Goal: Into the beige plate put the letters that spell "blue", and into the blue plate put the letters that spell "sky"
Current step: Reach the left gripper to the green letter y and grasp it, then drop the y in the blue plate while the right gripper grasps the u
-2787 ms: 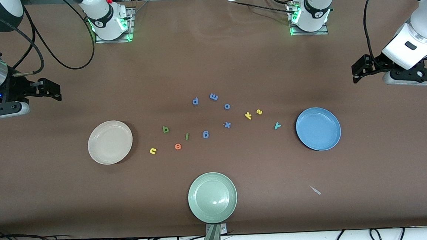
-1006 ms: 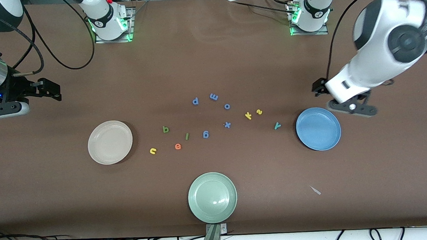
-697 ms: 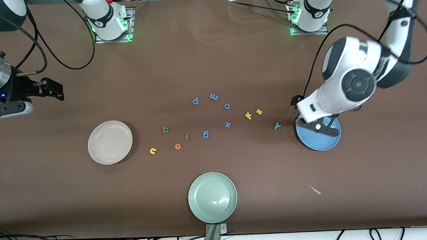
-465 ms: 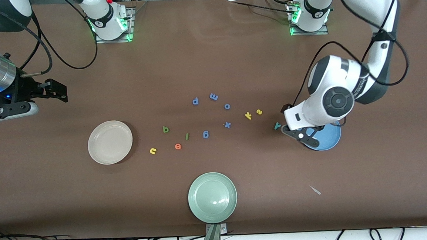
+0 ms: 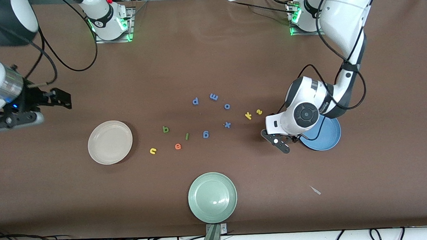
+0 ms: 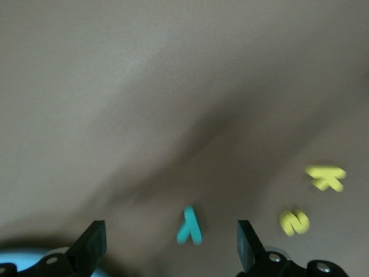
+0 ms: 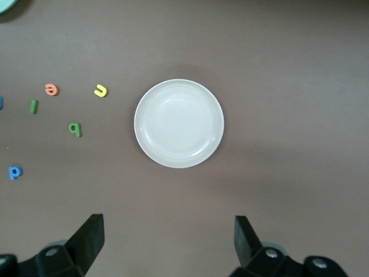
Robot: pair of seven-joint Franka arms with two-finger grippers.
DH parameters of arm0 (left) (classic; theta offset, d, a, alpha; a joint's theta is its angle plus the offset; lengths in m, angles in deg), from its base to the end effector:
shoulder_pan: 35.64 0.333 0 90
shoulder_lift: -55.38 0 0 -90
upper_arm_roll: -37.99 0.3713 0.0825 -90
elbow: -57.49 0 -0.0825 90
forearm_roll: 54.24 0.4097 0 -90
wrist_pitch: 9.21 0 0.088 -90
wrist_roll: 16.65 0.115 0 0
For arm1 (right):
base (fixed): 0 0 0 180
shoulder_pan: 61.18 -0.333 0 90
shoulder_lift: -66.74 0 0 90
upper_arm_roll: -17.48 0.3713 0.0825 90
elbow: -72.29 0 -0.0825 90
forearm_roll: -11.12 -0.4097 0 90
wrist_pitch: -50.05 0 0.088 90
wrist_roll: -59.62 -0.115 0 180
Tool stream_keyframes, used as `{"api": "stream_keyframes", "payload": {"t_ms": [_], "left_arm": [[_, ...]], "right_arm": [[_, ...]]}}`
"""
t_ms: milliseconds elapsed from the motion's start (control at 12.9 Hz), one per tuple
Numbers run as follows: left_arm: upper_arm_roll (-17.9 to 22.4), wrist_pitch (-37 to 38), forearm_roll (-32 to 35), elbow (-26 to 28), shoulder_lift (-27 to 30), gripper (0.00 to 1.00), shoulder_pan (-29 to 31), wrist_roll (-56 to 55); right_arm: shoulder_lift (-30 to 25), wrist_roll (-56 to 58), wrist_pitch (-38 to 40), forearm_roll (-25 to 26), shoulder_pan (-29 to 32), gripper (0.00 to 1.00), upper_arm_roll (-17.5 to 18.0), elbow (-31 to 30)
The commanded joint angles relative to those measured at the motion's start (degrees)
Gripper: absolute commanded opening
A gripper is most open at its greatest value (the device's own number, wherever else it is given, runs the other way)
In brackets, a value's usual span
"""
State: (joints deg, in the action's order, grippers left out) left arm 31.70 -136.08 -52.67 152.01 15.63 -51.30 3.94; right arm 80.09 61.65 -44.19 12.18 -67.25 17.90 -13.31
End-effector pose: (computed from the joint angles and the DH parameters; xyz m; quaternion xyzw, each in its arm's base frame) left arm 0.6762 -0.2605 0.2158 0.9303 -0.3606 -0.0627 0.0246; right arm 0.6579 0.0723 0.5712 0.9963 0.0752 -0.0407 0.0099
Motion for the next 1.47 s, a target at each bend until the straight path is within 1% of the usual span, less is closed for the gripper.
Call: {"api": "stream_keyframes", "payload": {"t_ms": [0,232,310,387,465,542,619,697,774,852,929,1006,1084,1239,1394], "left_arm": [[0.2,-5.7,-0.3,6.5,1.1,1.00,0.2,1.7],[0.2,-5.7,-0.3,8.4,1.4,0.99,-0.1,1.7],[0.2,-5.7,-0.2,8.7,1.4,0.94,-0.1,1.8],[0.1,-5.6,-0.2,8.7,1.6,0.83,-0.1,2.1],[0.1,-5.3,-0.2,8.7,1.9,0.78,-0.2,2.3],[0.1,-4.9,-0.2,8.8,2.2,0.76,-0.3,2.3],[0.1,-4.5,-0.2,9.0,2.6,0.71,-0.3,2.3],[0.1,-4.3,-0.2,9.1,2.9,0.58,-0.4,2.3],[0.1,-4.3,-0.2,9.1,2.9,0.41,-0.4,2.3],[0.1,-4.3,-0.2,9.1,3.0,0.28,-0.5,2.2],[0.1,-4.3,-0.2,9.1,3.0,0.18,-0.8,2.2],[0.1,-4.3,-0.2,9.1,2.9,0.15,-0.9,2.2],[0.1,-4.3,0.2,9.1,2.9,0.12,-0.9,2.2],[0.1,-4.3,3.0,9.1,2.9,0.08,-1.0,2.1],[0.0,-4.0,4.0,8.7,3.9,0.06,-1.5,1.7]], "right_arm": [[3.0,0.3,-1.3,-1.6,0.9,1.00,0.0,0.8],[4.6,-0.5,-3.2,-2.4,0.4,1.00,0.1,0.7],[5.7,-0.5,-3.5,-3.5,0.4,1.00,0.1,0.8],[6.5,-0.5,-4.8,-4.5,0.0,1.00,0.2,0.8],[6.9,-0.6,-5.9,-4.5,-0.4,1.00,0.2,0.8],[7.8,-0.6,-6.3,-4.6,-0.6,1.00,0.3,0.8],[8.9,-0.6,-7.6,-4.7,-0.7,1.00,0.3,0.8],[10.1,-0.7,-10.1,-4.7,-0.9,1.00,0.4,0.8],[11.4,-3.1,-11.7,-5.1,-1.8,1.00,0.5,0.8],[12.7,-7.2,-12.7,-5.0,-3.7,1.00,0.4,0.8],[13.1,-9.4,-14.5,-4.8,-6.2,1.00,0.3,0.6],[13.8,-11.9,-16.2,-4.7,-7.7,1.00,0.2,0.2],[14.2,-15.2,-19.8,-4.4,-9.0,1.00,0.2,-2.1],[14.3,-21.6,-31.8,-4.0,-10.7,1.00,0.3,-9.6],[17.9,-27.2,-40.5,-3.9,-13.9,1.00,0.3,-11.9]]}}
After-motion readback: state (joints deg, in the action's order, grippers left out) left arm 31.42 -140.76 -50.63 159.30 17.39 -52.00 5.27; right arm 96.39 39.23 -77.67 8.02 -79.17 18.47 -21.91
